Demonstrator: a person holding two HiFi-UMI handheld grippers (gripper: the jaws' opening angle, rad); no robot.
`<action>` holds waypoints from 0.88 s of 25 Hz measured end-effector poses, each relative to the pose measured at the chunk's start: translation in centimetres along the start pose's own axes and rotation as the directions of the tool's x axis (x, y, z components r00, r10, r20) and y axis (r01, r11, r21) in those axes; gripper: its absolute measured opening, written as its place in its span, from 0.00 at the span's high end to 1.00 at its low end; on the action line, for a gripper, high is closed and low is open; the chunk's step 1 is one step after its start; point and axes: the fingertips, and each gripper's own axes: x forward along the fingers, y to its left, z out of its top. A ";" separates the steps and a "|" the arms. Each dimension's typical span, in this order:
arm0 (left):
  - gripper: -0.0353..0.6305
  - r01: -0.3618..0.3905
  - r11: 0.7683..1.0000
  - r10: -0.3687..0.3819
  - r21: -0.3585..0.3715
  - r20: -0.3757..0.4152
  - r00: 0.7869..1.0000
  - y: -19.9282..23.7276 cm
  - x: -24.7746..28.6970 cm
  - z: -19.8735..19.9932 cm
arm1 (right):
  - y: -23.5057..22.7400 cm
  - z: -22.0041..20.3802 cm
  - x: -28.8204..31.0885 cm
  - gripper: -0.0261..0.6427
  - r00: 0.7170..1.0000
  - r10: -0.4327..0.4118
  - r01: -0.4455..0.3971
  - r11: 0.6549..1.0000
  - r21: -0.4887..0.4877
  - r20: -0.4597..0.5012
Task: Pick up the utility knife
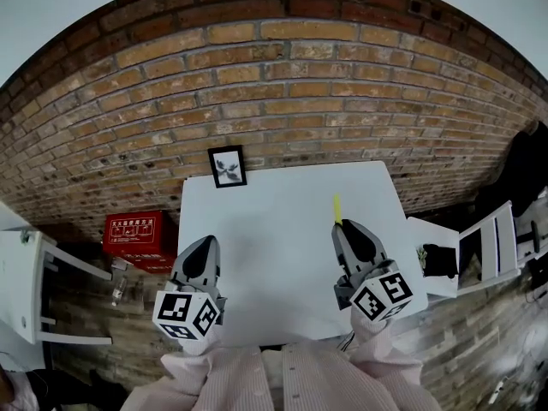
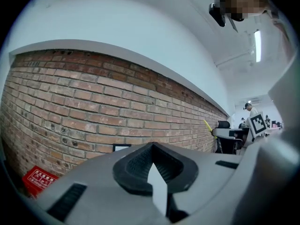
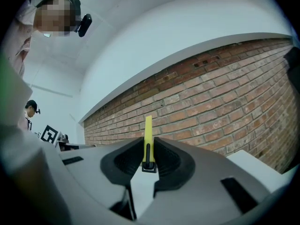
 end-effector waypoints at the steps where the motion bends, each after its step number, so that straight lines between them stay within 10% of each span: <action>1: 0.96 -0.006 1.000 0.006 0.002 0.005 1.000 0.1 -0.2 0.2 | -0.1 0.4 -0.2 0.86 1.000 -0.006 0.006 1.000 -0.003 0.007; 22: 0.96 -0.064 0.998 0.063 0.020 0.054 0.997 0.9 -2.2 2.2 | -0.4 2.6 -2.3 0.86 0.998 -0.033 0.035 0.999 -0.038 0.054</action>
